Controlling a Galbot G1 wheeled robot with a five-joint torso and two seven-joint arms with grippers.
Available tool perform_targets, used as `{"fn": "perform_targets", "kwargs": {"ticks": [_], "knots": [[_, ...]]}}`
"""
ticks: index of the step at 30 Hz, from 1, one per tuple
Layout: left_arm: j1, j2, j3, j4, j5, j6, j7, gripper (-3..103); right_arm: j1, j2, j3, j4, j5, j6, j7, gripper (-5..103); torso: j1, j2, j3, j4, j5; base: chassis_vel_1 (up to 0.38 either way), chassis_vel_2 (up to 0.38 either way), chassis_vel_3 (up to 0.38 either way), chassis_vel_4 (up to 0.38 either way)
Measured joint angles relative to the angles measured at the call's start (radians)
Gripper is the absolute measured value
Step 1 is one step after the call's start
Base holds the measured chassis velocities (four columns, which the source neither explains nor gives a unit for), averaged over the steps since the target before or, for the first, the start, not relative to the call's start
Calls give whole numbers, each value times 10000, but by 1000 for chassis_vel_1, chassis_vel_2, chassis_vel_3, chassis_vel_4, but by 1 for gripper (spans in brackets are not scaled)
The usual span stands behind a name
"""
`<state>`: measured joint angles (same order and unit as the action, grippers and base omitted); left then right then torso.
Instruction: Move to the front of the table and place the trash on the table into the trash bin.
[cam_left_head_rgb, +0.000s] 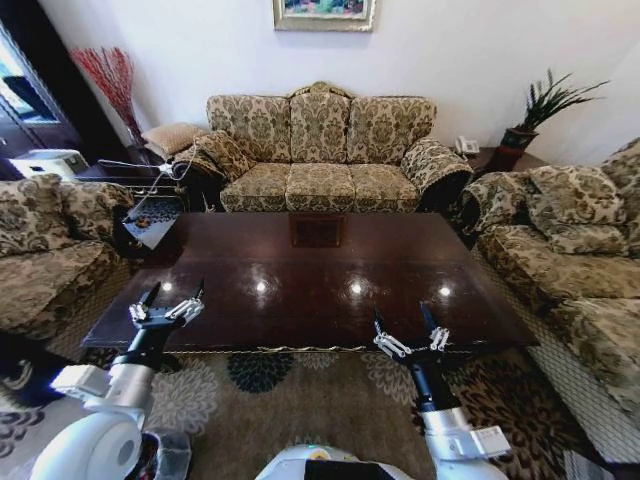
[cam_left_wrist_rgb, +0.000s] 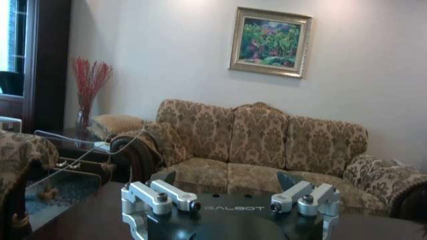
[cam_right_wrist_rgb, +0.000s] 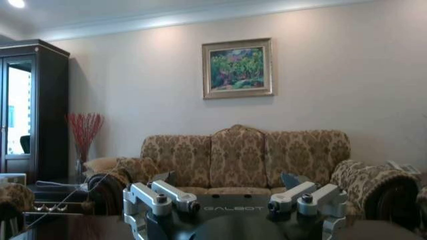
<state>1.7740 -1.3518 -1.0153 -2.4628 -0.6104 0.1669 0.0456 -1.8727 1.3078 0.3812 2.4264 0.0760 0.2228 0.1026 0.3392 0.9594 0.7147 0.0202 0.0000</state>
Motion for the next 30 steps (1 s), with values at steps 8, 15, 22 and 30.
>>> {"fn": "perform_targets", "kwargs": {"ticks": [8, 15, 22, 30], "knots": [[-1, 0, -1, 6, -1, -1, 1, 100, 0, -1, 0, -4, 5, 0, 1, 100, 1, 0, 0, 0, 0, 0, 0, 0, 0], [-1, 0, -2, 7, -1, -2, 1, 100, 1, -1, 0, -5, 7, 0, 1, 100, 0, 0, 0, 0, 0, 0, 0, 0, 0], [-1, 1, -2, 8, -1, -2, 2, 100, 1, -1, 0, -5, 8, 0, 2, 100, 0, 0, 0, 0, 0, 0, 0, 0, 0], [-1, 0, -3, 8, -1, -2, 2, 100, 1, -1, 0, -5, 8, 0, 2, 100, 0, 0, 0, 0, 0, 0, 0, 0, 0]]}}
